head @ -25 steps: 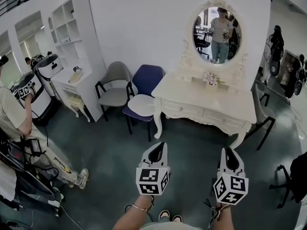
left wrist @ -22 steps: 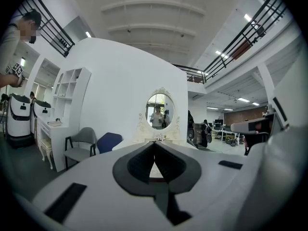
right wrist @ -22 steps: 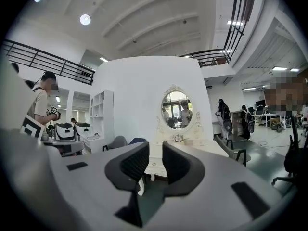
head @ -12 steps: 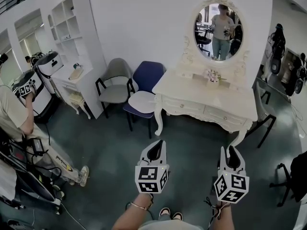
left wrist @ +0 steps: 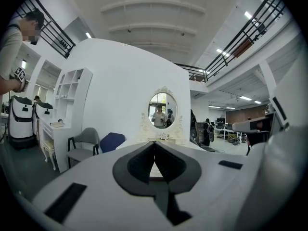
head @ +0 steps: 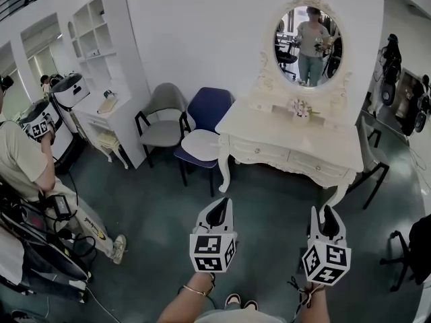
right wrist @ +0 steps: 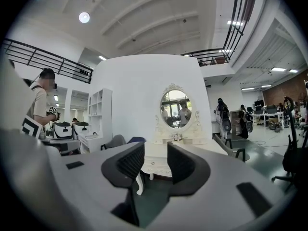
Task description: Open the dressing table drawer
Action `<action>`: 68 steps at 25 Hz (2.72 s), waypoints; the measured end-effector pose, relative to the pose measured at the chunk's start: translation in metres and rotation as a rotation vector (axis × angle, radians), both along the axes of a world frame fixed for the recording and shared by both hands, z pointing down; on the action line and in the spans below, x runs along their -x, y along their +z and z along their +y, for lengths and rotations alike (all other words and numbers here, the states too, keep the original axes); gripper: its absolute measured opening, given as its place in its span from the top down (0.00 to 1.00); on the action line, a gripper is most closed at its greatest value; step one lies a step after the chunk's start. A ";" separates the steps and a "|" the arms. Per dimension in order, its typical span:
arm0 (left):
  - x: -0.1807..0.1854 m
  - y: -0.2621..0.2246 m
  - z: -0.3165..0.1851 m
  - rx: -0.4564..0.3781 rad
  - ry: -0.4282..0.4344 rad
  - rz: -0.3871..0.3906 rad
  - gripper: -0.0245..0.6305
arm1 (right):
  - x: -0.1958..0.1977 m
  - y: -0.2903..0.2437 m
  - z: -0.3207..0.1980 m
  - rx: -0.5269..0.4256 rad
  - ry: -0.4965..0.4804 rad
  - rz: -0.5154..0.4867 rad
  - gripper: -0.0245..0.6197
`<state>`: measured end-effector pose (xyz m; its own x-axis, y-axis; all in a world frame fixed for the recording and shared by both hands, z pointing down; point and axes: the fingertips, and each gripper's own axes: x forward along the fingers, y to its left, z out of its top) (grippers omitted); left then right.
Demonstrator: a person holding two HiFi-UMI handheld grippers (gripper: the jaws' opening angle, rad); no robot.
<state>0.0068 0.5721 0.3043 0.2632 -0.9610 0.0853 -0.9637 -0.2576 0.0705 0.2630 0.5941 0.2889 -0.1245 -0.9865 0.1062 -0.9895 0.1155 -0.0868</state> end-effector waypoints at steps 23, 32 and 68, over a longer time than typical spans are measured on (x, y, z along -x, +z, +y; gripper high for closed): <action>0.024 0.019 -0.076 0.041 -0.016 -0.012 0.93 | -0.005 0.020 -0.070 0.042 0.042 -0.013 0.75; 0.024 0.013 -0.164 0.033 -0.066 -0.012 0.93 | -0.013 0.013 -0.170 0.031 0.003 -0.015 0.75; 0.042 0.021 -0.492 0.033 -0.076 -0.015 0.93 | -0.001 0.036 -0.491 0.082 -0.017 -0.022 0.77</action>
<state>-0.0349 0.0799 0.3253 0.1883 -0.9747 0.1206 -0.9813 -0.1818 0.0632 0.2635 0.1026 0.3249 -0.1443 -0.9723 0.1836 -0.9852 0.1239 -0.1181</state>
